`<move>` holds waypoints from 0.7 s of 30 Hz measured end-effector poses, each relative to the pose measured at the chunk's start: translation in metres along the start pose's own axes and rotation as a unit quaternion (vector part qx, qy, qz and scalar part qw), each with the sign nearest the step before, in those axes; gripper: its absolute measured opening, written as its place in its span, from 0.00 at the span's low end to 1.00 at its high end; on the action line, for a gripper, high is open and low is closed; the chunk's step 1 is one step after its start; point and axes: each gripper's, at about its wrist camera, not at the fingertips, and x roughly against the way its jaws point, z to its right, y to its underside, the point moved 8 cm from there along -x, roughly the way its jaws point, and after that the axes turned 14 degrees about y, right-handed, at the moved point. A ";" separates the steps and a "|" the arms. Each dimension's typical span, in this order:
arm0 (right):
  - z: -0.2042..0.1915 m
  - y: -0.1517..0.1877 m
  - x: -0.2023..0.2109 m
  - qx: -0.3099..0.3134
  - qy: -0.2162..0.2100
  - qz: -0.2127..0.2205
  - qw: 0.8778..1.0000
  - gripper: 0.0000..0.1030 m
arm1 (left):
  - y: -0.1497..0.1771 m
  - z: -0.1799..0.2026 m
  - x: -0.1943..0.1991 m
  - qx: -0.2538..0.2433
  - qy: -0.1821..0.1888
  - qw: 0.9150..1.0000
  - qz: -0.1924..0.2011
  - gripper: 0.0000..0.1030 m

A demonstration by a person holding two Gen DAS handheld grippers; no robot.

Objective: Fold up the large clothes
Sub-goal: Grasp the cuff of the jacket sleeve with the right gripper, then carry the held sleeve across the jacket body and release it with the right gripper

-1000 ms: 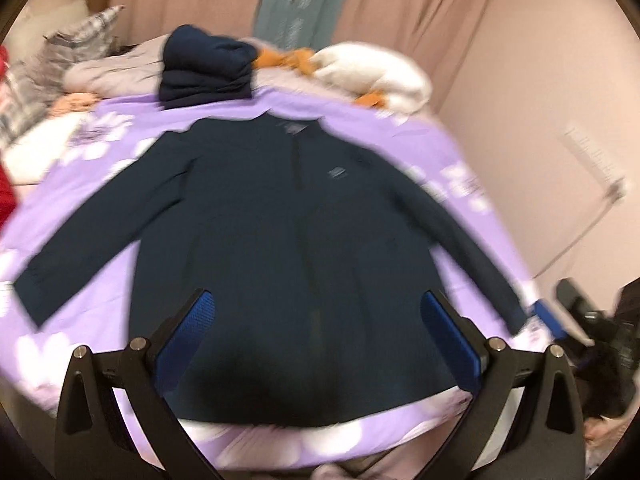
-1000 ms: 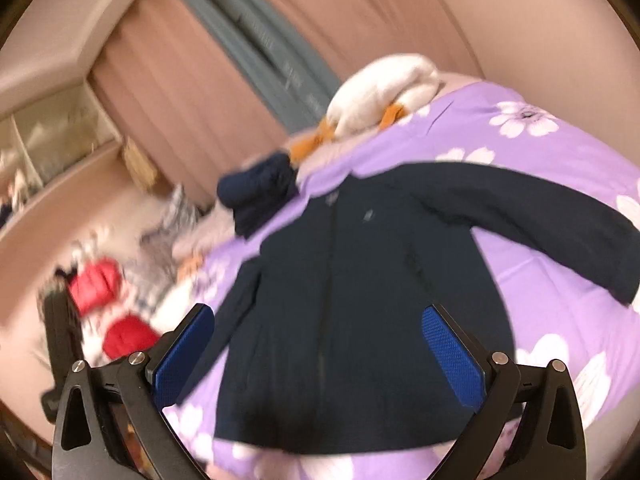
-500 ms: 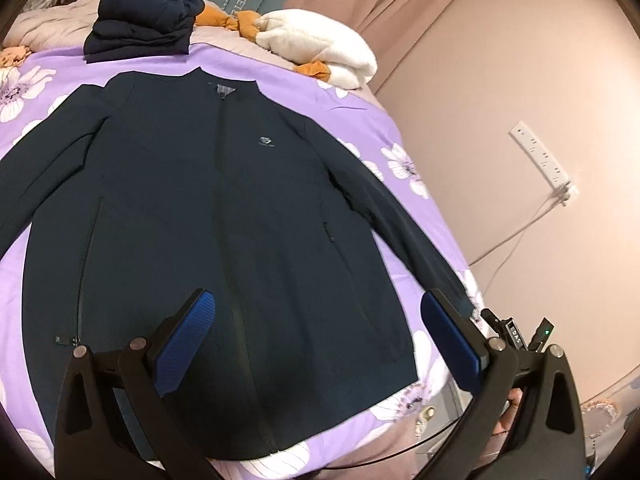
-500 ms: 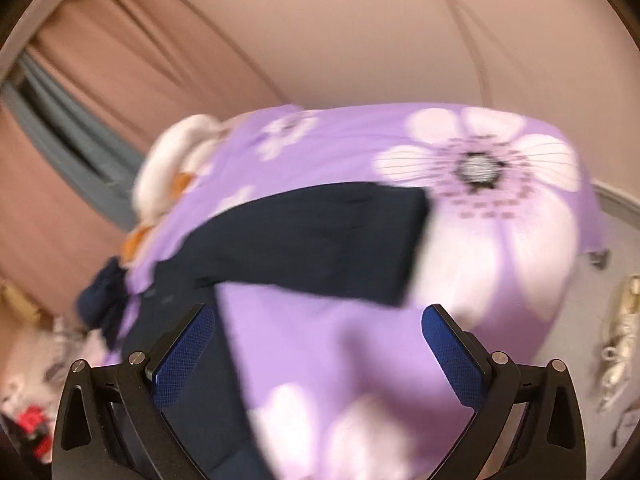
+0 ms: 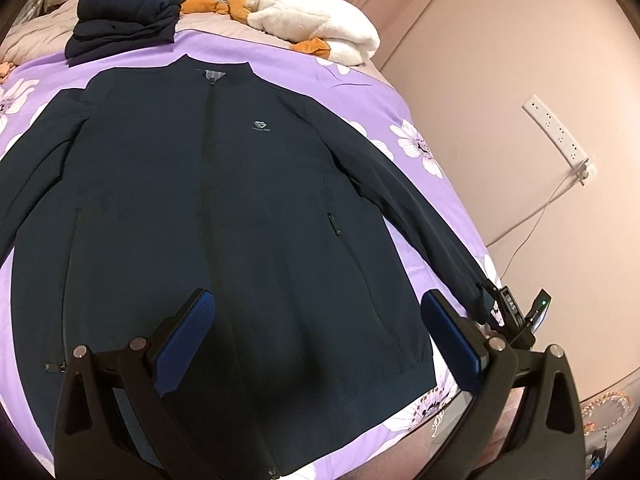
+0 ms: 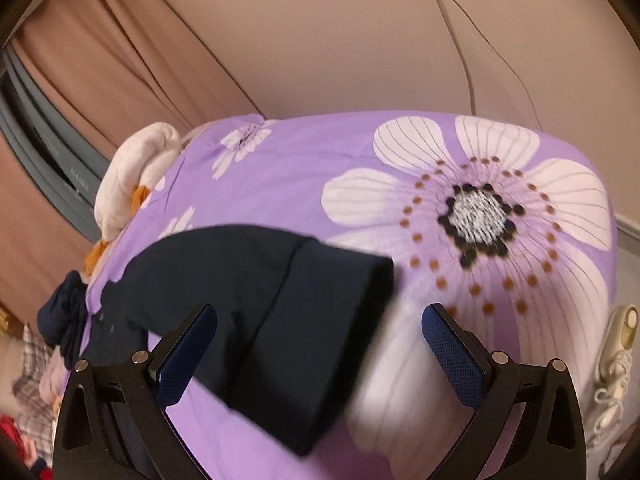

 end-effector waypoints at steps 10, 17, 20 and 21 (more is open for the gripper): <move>-0.033 -0.008 0.023 0.062 0.029 0.013 0.998 0.14 | 0.015 -0.015 0.008 0.020 -0.018 1.000 -0.006 1.00; -0.131 -0.056 0.091 0.162 -0.001 0.068 0.984 0.13 | 0.014 -0.031 0.040 0.045 -0.017 0.998 0.029 1.00; -0.181 -0.071 0.112 0.184 -0.007 0.077 0.980 0.13 | 0.014 -0.047 0.061 0.059 -0.026 0.997 0.049 1.00; -0.203 -0.074 0.117 0.192 -0.006 0.081 0.978 0.13 | 0.012 -0.051 0.067 0.062 -0.030 0.996 0.055 1.00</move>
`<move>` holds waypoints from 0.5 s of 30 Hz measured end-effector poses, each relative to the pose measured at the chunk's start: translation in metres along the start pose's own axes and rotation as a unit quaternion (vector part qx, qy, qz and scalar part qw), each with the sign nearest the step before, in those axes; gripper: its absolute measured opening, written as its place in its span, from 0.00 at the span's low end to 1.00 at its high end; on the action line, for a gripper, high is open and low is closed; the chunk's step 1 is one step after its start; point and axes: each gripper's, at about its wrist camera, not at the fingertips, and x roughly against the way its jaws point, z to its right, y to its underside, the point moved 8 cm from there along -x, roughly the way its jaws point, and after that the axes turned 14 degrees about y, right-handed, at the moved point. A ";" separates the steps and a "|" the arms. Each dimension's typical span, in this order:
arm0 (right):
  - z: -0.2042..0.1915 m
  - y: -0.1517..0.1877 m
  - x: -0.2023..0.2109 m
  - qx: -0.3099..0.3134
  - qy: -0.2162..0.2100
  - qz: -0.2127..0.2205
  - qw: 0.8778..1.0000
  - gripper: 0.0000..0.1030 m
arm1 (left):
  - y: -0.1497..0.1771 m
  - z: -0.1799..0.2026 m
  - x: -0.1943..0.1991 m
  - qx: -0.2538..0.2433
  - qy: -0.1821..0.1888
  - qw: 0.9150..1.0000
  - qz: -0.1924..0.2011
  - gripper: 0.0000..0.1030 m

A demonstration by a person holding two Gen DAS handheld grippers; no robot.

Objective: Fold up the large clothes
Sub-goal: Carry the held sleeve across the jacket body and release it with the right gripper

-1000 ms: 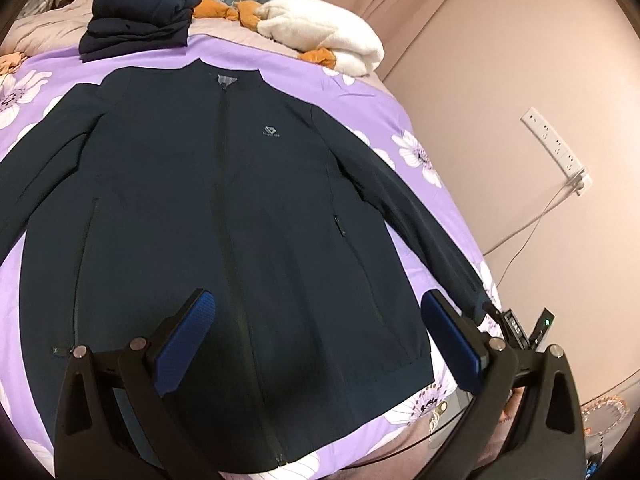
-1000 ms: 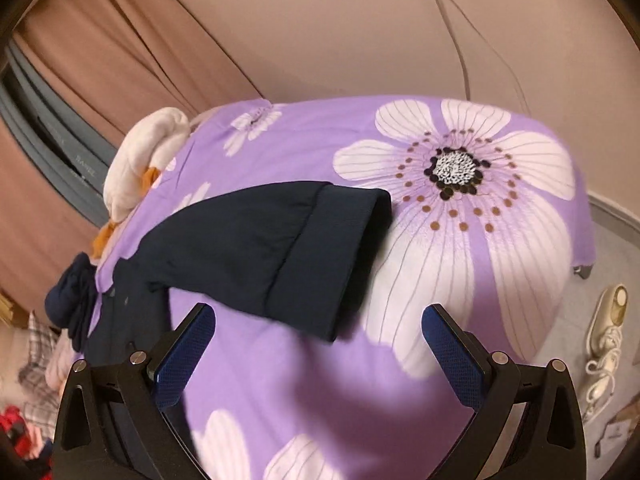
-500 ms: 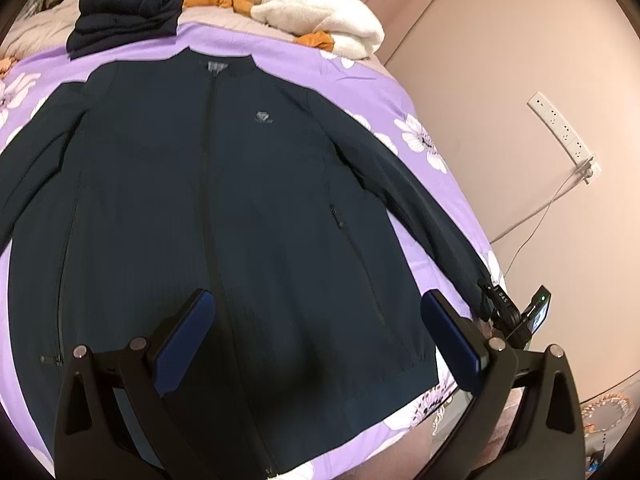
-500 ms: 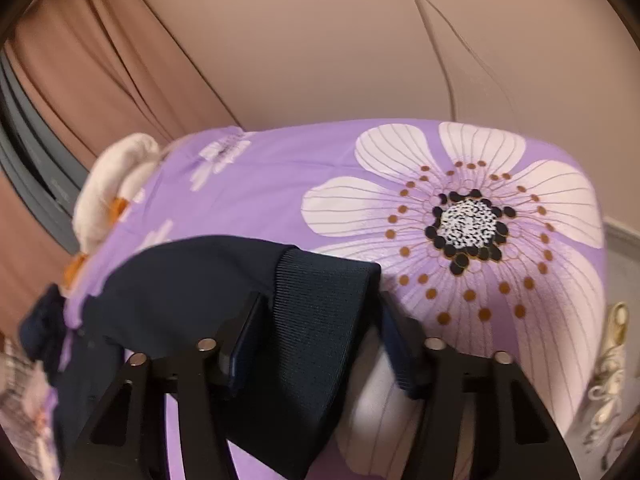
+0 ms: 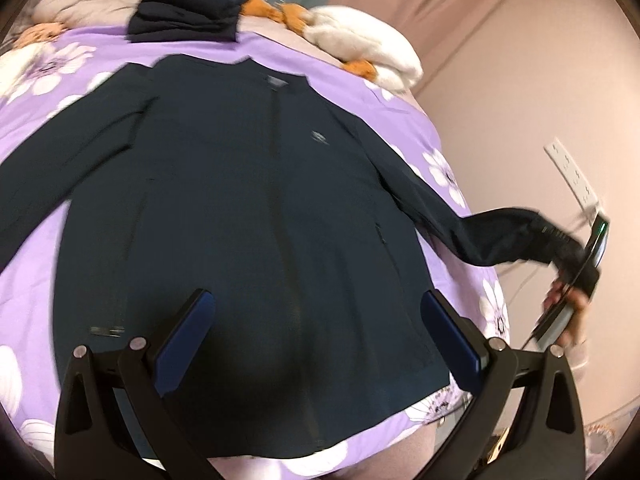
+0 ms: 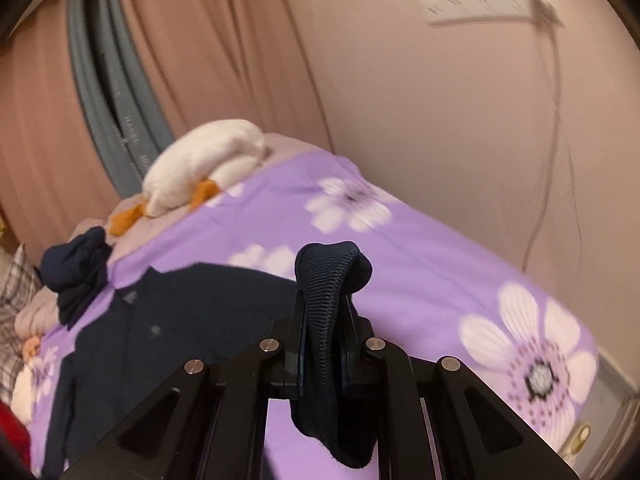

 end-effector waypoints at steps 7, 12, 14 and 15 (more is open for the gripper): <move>-0.149 -0.032 0.020 0.077 -0.017 0.021 0.997 0.13 | -0.023 -0.051 0.040 0.019 -0.049 0.998 0.044 1.00; -0.278 0.008 0.037 0.198 -0.051 0.055 0.977 0.13 | -0.035 -0.086 0.051 0.049 -0.055 0.995 0.063 1.00; -0.332 0.047 0.034 0.259 -0.059 0.054 0.963 0.13 | -0.038 -0.099 0.053 0.060 -0.059 0.994 0.064 1.00; -0.352 0.063 0.030 0.282 -0.064 0.051 0.956 0.13 | -0.039 -0.106 0.053 0.066 -0.061 0.994 0.064 1.00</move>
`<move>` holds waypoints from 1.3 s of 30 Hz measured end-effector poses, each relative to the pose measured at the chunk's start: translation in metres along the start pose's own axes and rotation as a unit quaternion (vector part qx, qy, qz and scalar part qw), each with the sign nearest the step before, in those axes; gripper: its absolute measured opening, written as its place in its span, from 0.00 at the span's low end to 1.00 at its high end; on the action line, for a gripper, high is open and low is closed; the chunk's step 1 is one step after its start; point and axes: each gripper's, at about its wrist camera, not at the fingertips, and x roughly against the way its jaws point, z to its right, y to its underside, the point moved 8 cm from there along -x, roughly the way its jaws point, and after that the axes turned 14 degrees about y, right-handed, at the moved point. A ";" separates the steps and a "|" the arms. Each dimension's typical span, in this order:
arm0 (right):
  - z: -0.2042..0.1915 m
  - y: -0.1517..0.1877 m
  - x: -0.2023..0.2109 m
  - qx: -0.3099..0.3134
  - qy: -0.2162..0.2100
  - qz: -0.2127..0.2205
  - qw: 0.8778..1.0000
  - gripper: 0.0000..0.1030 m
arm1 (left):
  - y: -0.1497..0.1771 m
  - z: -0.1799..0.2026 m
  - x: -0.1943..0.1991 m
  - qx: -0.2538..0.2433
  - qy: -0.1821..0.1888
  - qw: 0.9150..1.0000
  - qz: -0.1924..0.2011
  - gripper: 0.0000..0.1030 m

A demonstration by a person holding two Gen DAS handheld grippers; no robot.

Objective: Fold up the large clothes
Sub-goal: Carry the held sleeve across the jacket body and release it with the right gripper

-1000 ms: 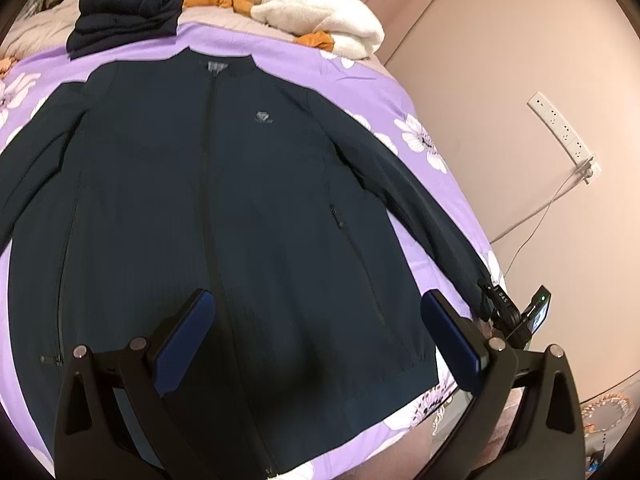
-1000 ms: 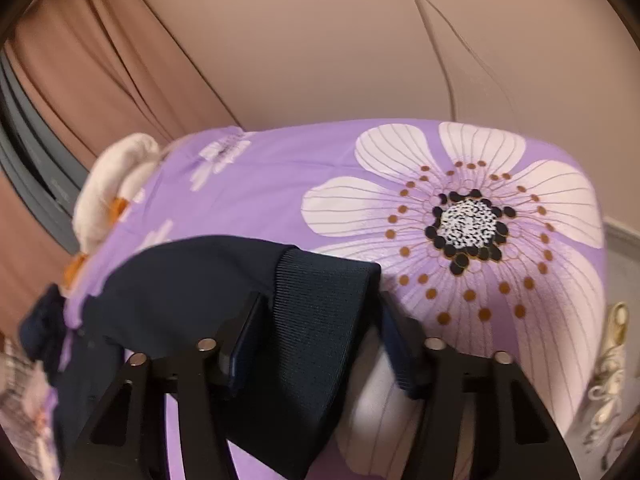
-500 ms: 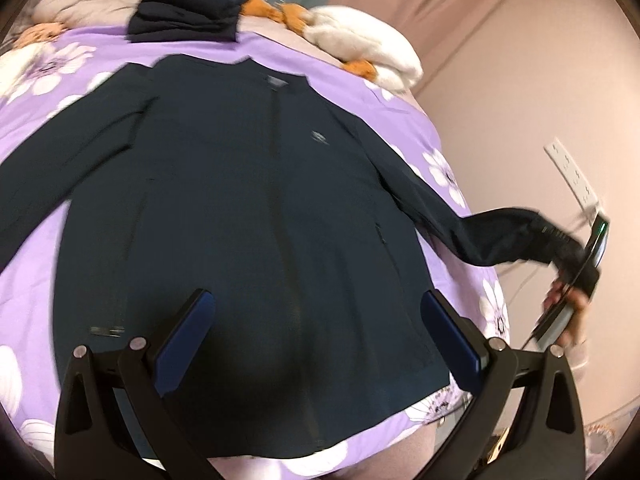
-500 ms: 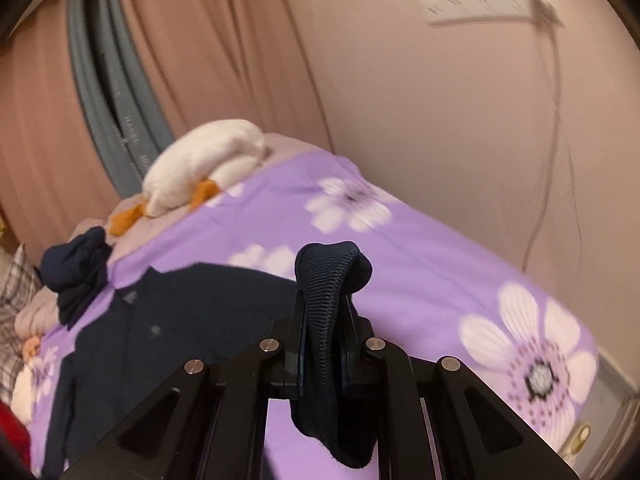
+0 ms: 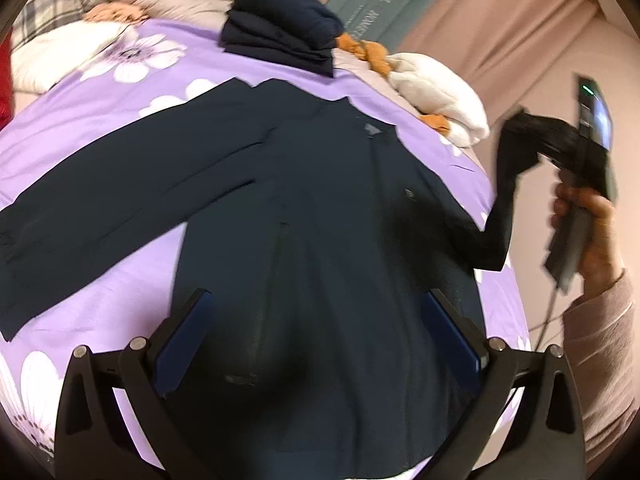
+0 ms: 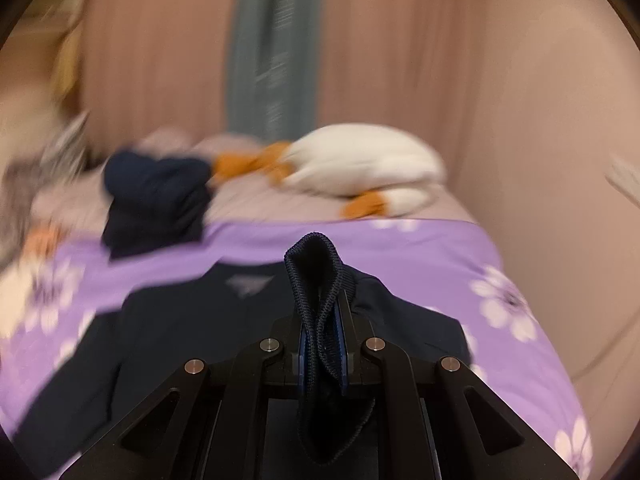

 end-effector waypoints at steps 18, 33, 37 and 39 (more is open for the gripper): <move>-0.132 0.094 -0.019 0.141 -0.247 -0.084 0.955 0.60 | -0.027 -0.039 -0.021 0.033 0.011 0.999 0.002 1.00; 0.170 0.105 -0.181 -0.180 -0.060 -0.144 0.971 0.79 | -0.092 0.022 -0.117 0.048 0.120 0.991 0.011 0.61; 0.187 0.120 -0.212 -0.219 -0.092 -0.166 0.957 0.76 | -0.089 0.024 -0.158 0.035 0.106 0.994 -0.013 0.58; 0.179 0.114 -0.221 -0.227 -0.126 -0.157 0.953 0.77 | -0.089 0.021 -0.170 0.029 0.096 0.995 -0.020 0.53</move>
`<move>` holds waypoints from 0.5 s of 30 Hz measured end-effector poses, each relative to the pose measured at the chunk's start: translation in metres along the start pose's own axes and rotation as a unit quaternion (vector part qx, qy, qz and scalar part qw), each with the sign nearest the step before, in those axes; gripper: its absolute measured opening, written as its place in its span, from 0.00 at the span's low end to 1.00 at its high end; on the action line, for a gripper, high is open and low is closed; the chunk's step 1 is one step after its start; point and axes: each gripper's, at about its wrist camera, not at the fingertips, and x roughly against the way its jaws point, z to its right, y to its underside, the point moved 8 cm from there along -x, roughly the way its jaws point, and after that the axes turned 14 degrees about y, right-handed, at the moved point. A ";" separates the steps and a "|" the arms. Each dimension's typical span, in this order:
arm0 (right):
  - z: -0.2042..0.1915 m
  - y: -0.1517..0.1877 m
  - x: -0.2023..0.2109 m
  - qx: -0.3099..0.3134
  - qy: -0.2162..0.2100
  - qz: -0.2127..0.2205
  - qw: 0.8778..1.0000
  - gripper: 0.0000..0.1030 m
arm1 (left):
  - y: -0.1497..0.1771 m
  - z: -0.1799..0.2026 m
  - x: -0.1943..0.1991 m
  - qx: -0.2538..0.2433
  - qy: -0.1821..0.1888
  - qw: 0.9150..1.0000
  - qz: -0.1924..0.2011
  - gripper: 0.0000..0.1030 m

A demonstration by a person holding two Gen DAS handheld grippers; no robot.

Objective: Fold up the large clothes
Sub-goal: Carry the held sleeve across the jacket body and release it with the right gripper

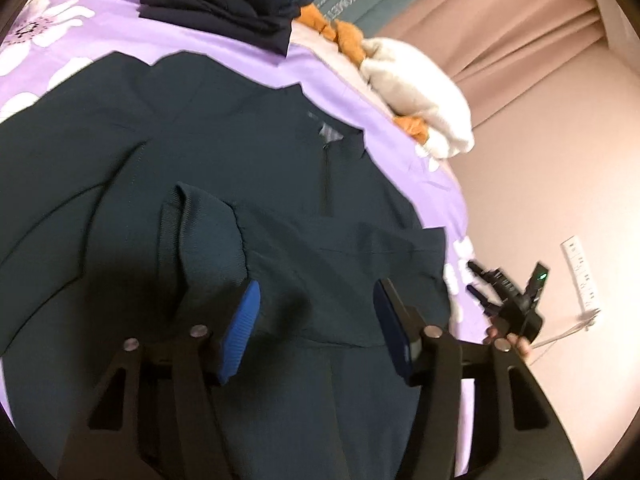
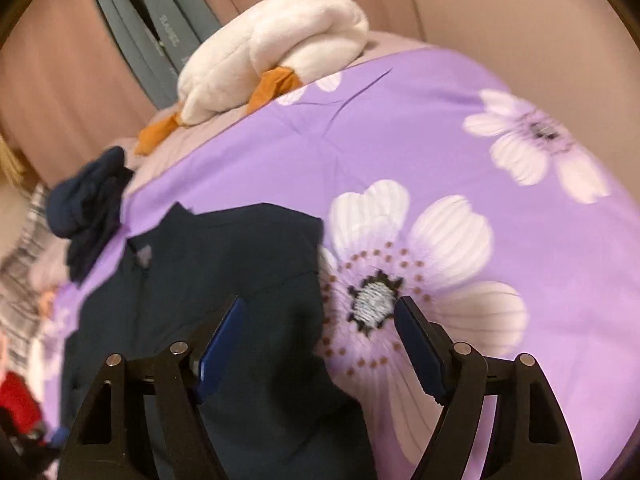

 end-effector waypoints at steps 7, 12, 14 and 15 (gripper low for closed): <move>-0.031 -0.004 -0.066 0.010 -0.025 -0.069 0.997 0.77 | 0.002 -0.033 -0.024 -0.012 -0.054 0.998 -0.032 0.52; -0.044 -0.002 -0.070 0.043 -0.033 -0.051 0.997 0.08 | 0.000 -0.038 -0.024 -0.047 -0.089 0.994 -0.043 0.52; -0.041 -0.003 -0.061 0.049 -0.045 -0.021 0.998 0.06 | -0.002 -0.038 -0.028 -0.062 -0.095 0.993 -0.044 0.52; -0.032 -0.006 -0.062 0.024 -0.057 -0.015 0.998 0.06 | -0.004 -0.039 -0.032 -0.066 -0.097 0.992 -0.046 0.52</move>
